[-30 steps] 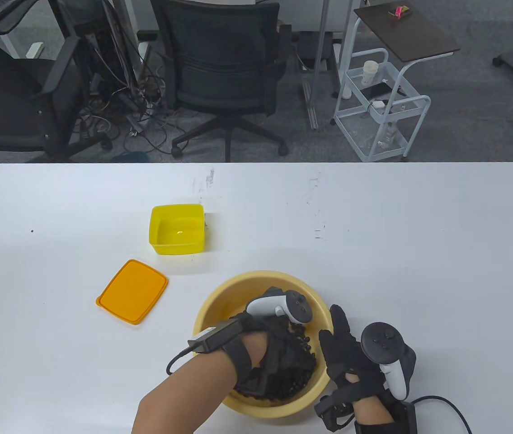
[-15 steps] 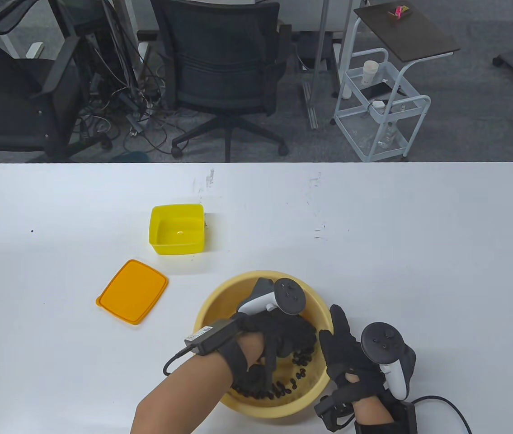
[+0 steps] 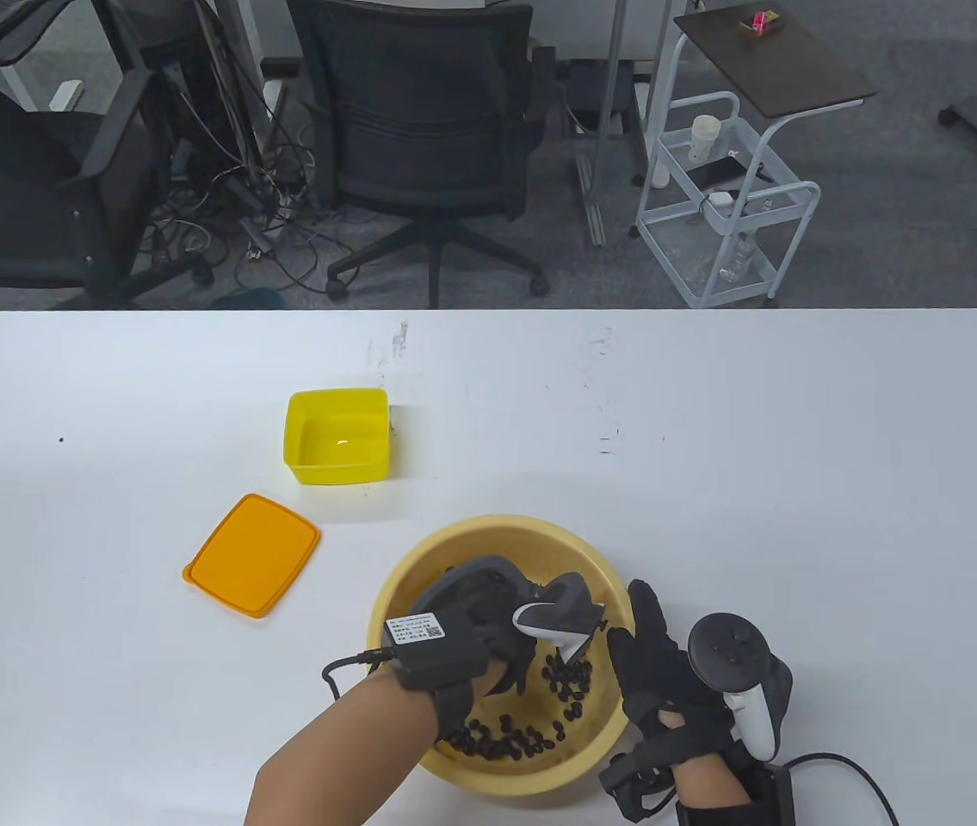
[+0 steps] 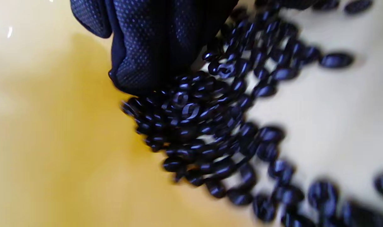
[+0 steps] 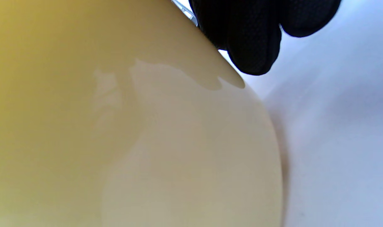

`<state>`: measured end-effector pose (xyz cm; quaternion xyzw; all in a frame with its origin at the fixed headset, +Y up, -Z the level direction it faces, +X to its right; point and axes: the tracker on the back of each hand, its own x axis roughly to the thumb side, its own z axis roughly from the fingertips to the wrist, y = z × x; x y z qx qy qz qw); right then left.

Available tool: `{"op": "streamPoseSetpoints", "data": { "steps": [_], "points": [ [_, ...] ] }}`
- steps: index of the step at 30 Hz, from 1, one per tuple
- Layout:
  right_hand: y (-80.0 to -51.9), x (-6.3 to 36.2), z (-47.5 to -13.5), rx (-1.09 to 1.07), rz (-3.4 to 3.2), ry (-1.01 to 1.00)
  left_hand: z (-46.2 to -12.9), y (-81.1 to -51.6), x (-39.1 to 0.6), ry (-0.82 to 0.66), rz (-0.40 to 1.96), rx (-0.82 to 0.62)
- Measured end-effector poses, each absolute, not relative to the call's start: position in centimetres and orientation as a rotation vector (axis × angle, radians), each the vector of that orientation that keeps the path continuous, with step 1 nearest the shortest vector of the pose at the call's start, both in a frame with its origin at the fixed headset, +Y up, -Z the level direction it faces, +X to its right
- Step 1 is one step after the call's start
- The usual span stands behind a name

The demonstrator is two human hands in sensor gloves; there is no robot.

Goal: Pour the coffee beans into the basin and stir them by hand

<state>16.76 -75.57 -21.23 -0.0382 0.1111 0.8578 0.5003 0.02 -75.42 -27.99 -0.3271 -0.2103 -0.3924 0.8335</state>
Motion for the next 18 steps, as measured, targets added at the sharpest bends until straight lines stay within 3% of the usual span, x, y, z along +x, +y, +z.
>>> {"op": "streamPoseSetpoints", "data": {
  "steps": [6, 10, 12, 18],
  "points": [
    [-75.6, 16.8, -21.2, -0.093, 2.075, 0.27, -28.1, -76.7, -1.2, -0.394, -0.605, -1.055],
    [-75.5, 16.8, -21.2, -0.095, 2.079, 0.269, -27.9, -77.2, -1.0, -0.467, -0.328, -1.224],
    [-75.5, 16.7, -21.2, -0.095, 2.08, 0.268, -27.7, -77.3, -0.7, -0.522, -0.078, -1.304],
    [-75.6, 16.7, -21.2, -0.095, 2.079, 0.269, -28.4, -77.1, -0.4, -0.558, 0.399, -1.326]
  ]
}}
